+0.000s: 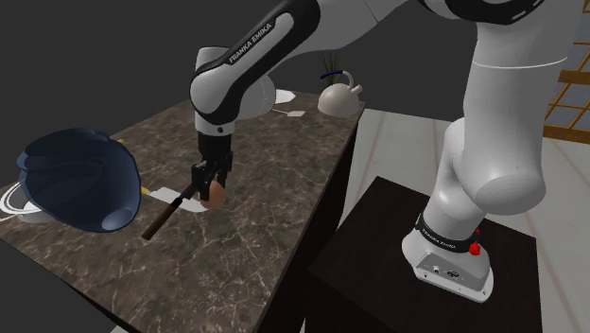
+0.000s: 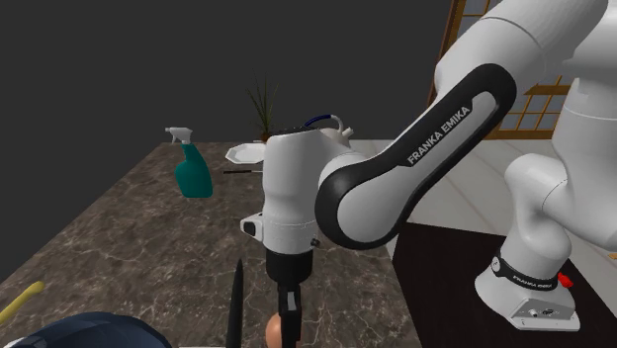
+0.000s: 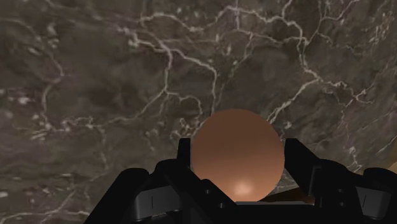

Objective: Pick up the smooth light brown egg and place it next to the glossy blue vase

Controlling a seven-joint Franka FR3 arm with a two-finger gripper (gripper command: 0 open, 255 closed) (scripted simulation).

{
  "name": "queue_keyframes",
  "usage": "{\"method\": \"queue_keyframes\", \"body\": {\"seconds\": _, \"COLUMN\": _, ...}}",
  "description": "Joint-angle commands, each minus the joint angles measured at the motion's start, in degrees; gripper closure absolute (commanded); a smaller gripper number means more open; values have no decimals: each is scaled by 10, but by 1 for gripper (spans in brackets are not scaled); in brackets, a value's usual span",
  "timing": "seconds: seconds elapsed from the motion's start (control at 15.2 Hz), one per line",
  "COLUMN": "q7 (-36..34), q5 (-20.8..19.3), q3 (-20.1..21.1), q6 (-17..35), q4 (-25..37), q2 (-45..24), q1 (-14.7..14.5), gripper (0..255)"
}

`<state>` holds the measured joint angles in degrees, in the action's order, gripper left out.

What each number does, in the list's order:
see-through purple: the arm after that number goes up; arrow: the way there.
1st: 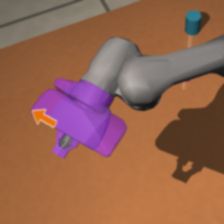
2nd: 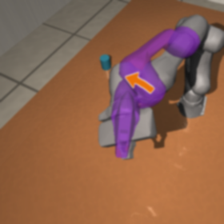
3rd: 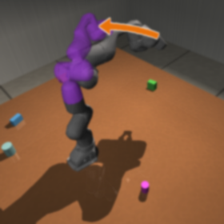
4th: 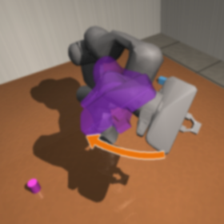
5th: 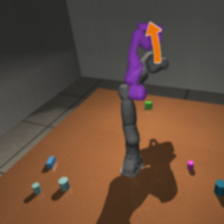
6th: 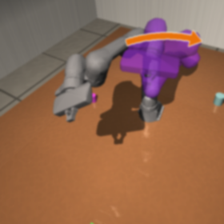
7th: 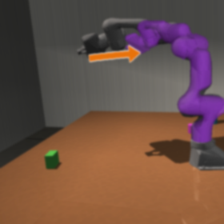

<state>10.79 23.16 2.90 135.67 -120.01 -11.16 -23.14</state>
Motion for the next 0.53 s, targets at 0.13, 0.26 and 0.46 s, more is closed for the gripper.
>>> {"method": "queue_keyframes", "body": {"seconds": 0.13, "q7": 2, "q5": 1, "q3": 0, "q6": 4, "q4": -2, "q2": -2, "q1": 0, "gripper": 255}}
{"method": "queue_keyframes", "body": {"seconds": 0.26, "q7": 2, "q5": 1, "q3": 0, "q6": 4, "q4": -2, "q2": -2, "q1": 0, "gripper": 255}}
{"method": "queue_keyframes", "body": {"seconds": 0.46, "q7": 2, "q5": 1, "q3": 0, "q6": 4, "q4": -2, "q2": -2, "q1": 0, "gripper": 0}}
